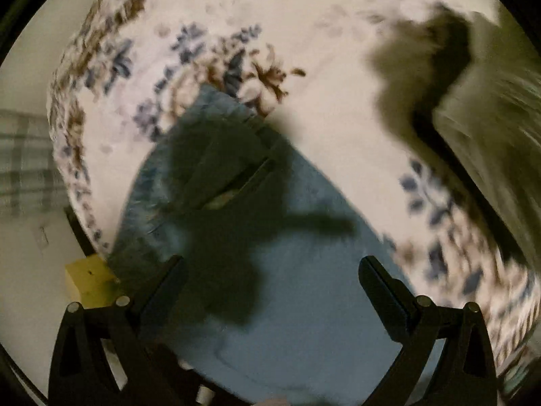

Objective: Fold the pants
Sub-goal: 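Grasp the jeans waistband with the left tool while the right tool grasps the leg hems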

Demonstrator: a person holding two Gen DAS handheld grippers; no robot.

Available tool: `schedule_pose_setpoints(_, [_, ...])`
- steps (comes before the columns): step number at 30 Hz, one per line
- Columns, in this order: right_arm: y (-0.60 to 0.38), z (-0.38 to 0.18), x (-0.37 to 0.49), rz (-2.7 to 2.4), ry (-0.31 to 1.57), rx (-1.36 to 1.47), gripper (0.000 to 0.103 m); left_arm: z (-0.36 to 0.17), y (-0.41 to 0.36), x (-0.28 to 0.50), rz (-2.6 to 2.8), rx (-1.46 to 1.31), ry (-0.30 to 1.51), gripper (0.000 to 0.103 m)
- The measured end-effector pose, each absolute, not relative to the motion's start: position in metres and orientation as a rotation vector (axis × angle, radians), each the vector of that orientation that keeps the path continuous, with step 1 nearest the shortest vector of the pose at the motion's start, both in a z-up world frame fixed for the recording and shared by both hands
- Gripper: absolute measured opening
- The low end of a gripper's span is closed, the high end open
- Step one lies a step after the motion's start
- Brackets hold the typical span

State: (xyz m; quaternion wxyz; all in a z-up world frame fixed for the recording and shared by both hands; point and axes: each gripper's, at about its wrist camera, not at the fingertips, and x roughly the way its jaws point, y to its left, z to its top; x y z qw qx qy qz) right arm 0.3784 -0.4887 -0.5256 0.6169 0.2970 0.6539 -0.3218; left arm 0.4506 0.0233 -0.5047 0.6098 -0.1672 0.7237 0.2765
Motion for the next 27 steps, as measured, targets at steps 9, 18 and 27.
schedule_pose_setpoints(9, [-0.544, -0.617, 0.381, -0.856, 1.57, 0.779, 0.103, -0.57, 0.045, 0.486, 0.715, -0.437, 1.677, 0.102])
schedule_pose_setpoints(18, [-0.553, -0.644, 0.374, -0.807, 1.528, 0.854, 0.067, -0.526, 0.034, 0.465, 0.65, -0.466, 1.516, 0.035])
schedule_pose_setpoints(27, [-0.555, -0.616, 0.342, -0.72, 1.426, 0.909, 0.006, -0.448, 0.042, 0.418, 0.524, -0.54, 1.392, 0.027])
